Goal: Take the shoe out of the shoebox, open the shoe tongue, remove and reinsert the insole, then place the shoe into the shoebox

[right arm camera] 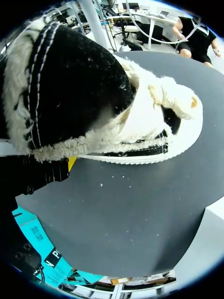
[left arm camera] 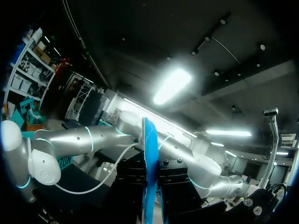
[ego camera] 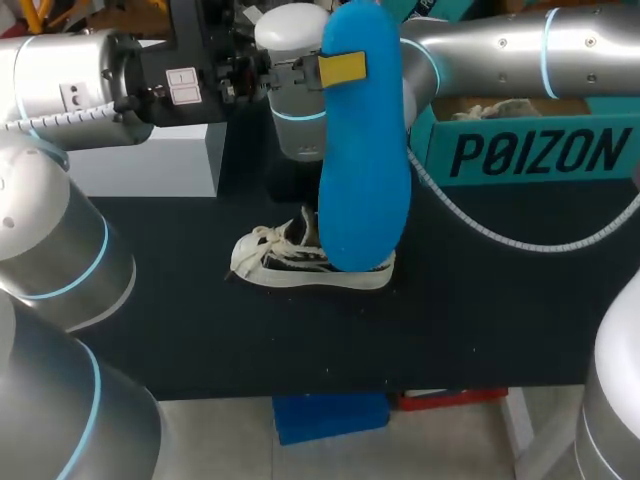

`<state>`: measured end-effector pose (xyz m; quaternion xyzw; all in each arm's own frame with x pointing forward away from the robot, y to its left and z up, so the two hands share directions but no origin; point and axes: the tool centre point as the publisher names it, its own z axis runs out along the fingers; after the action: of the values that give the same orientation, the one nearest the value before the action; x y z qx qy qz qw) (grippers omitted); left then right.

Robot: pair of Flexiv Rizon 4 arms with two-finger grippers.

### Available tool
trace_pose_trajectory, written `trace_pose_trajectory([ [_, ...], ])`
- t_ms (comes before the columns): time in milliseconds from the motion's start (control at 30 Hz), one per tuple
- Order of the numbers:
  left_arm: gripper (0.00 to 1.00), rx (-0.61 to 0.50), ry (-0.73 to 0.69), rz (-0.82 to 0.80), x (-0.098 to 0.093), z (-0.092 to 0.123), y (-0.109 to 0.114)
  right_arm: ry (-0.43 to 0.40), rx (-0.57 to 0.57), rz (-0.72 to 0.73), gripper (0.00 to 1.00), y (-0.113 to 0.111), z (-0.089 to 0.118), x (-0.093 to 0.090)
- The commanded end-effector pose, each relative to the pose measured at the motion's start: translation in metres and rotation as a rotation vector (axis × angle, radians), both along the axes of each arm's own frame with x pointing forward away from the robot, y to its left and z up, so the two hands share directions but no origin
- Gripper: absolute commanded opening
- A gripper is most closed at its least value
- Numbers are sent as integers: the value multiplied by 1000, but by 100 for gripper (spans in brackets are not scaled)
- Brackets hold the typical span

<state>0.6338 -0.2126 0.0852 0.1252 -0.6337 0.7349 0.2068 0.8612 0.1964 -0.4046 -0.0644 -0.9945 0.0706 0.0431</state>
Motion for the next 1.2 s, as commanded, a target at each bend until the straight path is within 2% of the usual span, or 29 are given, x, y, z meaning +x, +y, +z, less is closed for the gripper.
trace_pose_trajectory([
  [33, 0, 4, 1, 3, -1, 0, 0, -1, 2, 0, 0, -2, 0, -1],
  [467, 0, 4, 1, 3, -1, 0, 0, -1, 2, 0, 0, -2, 0, -1],
  [500, 0, 4, 1, 3, -1, 0, 0, -31, -29, -28, 0, -2, 8, 1],
  [633, 0, 4, 1, 3, -1, 0, 0, -102, -77, -241, 0, -3, 44, 6],
  [800, 0, 4, 1, 3, -1, 0, 0, -98, -157, -506, 0, -17, 69, 8],
  [967, 0, 4, 1, 3, -1, 0, 0, -127, -204, -882, 0, -30, 76, 22],
  [1133, 0, 4, 1, 3, -1, 0, 0, -122, -115, -1283, 0, -40, 77, 28],
  [1200, 0, 4, 1, 3, -1, 0, 0, -122, -90, -1389, 0, -41, 74, 27],
])
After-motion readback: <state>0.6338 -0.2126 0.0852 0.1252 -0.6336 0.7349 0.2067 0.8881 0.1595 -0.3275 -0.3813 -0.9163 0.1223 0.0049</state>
